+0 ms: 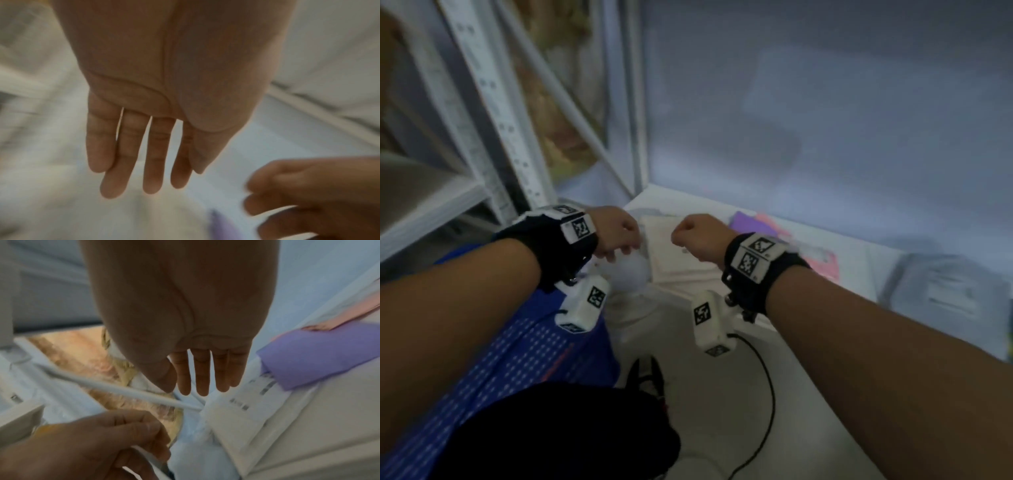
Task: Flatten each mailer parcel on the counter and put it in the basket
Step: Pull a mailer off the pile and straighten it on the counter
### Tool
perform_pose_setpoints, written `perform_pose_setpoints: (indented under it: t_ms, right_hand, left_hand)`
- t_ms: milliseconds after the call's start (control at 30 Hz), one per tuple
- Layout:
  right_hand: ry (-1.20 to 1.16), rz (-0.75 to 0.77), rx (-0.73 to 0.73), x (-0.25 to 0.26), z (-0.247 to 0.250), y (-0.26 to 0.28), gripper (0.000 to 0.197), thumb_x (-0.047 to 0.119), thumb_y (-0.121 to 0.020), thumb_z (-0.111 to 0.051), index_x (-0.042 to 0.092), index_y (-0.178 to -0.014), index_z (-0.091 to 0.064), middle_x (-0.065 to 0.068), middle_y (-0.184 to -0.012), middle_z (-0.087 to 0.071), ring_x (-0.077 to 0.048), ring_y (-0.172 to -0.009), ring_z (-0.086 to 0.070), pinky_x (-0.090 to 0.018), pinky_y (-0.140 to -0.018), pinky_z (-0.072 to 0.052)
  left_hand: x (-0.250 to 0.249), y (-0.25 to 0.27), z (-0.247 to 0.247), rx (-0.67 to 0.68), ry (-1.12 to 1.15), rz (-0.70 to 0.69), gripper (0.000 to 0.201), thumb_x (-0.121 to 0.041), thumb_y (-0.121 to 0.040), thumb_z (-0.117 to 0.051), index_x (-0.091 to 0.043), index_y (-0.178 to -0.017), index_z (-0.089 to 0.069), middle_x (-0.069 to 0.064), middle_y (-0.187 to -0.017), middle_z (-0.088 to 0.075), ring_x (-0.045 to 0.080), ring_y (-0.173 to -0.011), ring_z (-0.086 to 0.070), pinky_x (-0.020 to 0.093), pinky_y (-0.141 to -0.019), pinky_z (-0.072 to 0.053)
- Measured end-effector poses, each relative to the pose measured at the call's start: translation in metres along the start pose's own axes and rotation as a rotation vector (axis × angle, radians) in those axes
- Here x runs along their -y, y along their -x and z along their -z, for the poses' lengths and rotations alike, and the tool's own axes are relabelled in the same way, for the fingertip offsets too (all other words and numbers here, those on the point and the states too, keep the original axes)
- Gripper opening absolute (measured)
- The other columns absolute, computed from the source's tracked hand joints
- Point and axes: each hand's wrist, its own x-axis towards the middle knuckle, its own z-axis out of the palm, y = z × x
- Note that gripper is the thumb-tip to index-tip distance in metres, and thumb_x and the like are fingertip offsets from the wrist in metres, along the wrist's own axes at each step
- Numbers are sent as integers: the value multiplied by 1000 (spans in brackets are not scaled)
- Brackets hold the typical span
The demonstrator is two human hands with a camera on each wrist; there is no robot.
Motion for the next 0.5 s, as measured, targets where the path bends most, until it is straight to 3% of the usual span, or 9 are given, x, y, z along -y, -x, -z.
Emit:
perform_pose_setpoints:
  t_ms: [100, 167, 267, 333, 400, 500]
  right_hand:
    - [2, -74, -107, -41, 36, 15, 27, 15, -93, -58, -7, -105, -69, -17, -114, -67, -28, -104, -60, -33, -87, -48]
    - [6, -108, -132, -69, 56, 19, 22, 16, -94, -56, -1, -101, -69, -13, -107, -64, -21, -97, -56, -26, -79, -40]
    - [-61, -210, -163, -114, 73, 25, 7, 14, -94, -52, 16, -100, -56, -9, -98, -52, -18, -90, -47, -25, -68, -38]
    - [-122, -280, -177, -144, 81, 24, 16, 12, -94, -52, 12, -109, -59, -13, -102, -53, -18, -90, -45, -24, -60, -37]
    - [-146, -317, -195, -169, 84, 22, 31, 12, -94, -54, 1, -123, -60, -20, -116, -60, -17, -92, -46, -20, -59, -36]
    - [-165, -384, -211, -204, 90, 13, 36, 13, -95, -53, -2, -128, -57, -22, -132, -57, -22, -97, -53, -19, -60, -36]
  left_hand:
    - [-71, -14, -16, 5, -12, -89, 15, -33, -92, -60, -19, -90, -67, 0, -88, -71, 22, -70, -70, 31, -63, -56]
    - [-109, -25, -34, 40, 13, -132, 16, -31, -93, -58, -17, -96, -66, 3, -93, -70, 26, -73, -69, 31, -63, -54]
    - [-143, -47, -73, 93, 12, -155, 20, -30, -94, -57, -17, -107, -63, 11, -104, -66, 31, -77, -69, 30, -59, -53]
    - [-154, -65, -97, 109, -8, -163, 24, -29, -93, -58, -16, -113, -61, 17, -109, -65, 29, -73, -65, 27, -54, -51]
    - [-162, -82, -117, 125, -33, -166, 28, -29, -93, -59, -13, -117, -60, 19, -110, -66, 27, -71, -62, 23, -51, -48]
    - [-178, -113, -141, 103, -46, -188, 31, -25, -92, -61, -9, -119, -61, 16, -114, -64, 27, -74, -63, 21, -51, -46]
